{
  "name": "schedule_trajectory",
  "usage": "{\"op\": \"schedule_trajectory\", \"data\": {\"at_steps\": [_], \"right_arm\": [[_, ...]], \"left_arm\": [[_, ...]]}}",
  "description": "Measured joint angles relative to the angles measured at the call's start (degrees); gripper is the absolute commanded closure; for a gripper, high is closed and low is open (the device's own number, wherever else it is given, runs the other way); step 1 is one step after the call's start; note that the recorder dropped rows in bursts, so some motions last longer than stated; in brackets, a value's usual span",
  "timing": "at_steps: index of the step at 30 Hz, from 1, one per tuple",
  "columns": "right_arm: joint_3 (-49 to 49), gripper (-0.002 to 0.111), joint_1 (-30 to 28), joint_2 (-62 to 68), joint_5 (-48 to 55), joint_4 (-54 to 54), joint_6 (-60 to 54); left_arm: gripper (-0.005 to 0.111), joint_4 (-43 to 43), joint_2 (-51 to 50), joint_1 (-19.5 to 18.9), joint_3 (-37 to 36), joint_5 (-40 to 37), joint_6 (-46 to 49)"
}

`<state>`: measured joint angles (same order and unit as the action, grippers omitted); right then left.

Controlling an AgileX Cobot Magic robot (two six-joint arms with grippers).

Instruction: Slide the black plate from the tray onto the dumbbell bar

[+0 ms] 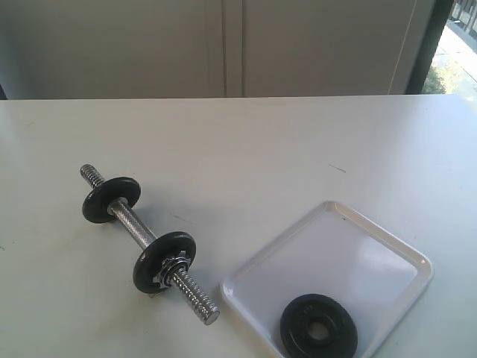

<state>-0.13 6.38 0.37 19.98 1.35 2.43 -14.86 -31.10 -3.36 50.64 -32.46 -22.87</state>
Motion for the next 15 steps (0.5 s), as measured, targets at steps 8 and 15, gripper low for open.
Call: {"op": "schedule_trajectory", "data": {"at_steps": [8,15], "right_arm": [[0.0,0.108,0.0,0.0,0.0,0.0,0.0],[0.0,0.108,0.0,0.0,0.0,0.0,0.0]], "left_arm": [[0.107,30.7,-10.7,0.0,0.5,-11.9,16.3],[0.107,43.3,-17.9,0.9,0.5,-13.9,25.3]]}}
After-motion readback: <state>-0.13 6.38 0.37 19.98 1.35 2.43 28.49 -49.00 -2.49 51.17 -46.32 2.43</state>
